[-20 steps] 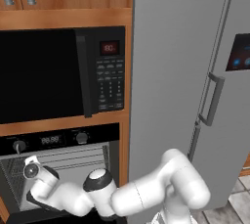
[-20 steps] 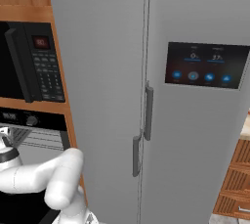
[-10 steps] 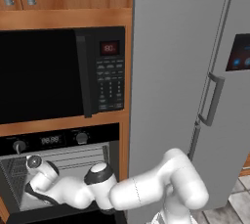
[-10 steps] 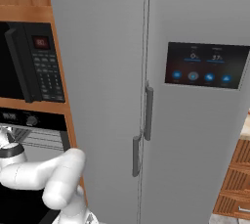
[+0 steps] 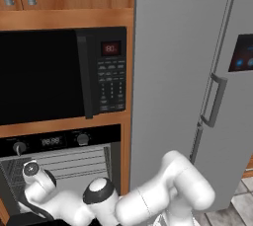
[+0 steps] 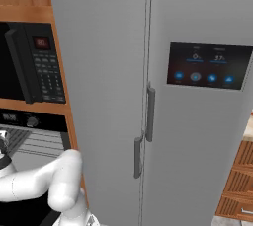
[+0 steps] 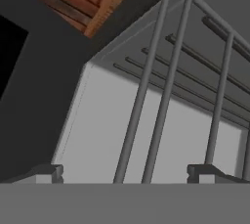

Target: Take the fish from the oven and place it on the plate on the counter.

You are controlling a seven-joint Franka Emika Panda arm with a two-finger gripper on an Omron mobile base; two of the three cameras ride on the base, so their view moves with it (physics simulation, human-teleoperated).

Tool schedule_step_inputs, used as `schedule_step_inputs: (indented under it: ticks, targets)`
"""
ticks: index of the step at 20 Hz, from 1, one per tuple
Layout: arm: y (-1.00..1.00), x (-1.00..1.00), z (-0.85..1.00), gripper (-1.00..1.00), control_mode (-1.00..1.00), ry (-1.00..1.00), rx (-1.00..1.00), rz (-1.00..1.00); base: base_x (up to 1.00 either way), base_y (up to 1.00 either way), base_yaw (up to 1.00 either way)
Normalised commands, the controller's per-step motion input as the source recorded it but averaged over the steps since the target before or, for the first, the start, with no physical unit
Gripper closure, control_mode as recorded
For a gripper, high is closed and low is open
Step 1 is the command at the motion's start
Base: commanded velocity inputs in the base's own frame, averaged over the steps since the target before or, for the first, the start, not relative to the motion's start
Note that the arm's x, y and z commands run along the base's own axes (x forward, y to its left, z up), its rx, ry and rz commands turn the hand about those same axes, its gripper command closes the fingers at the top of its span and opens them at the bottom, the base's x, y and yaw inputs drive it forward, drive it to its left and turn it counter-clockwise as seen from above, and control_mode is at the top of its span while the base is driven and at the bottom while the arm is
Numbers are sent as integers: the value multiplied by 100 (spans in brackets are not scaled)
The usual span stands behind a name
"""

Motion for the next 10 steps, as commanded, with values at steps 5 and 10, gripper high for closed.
schedule_step_inputs:
  ticks: [5,10]
  targets:
    - [0,-79,-98,-100,-100,0,0,0,0,0,0]
    - [0,-85,-100,-100,-100,2,-1,0,0,0,0]
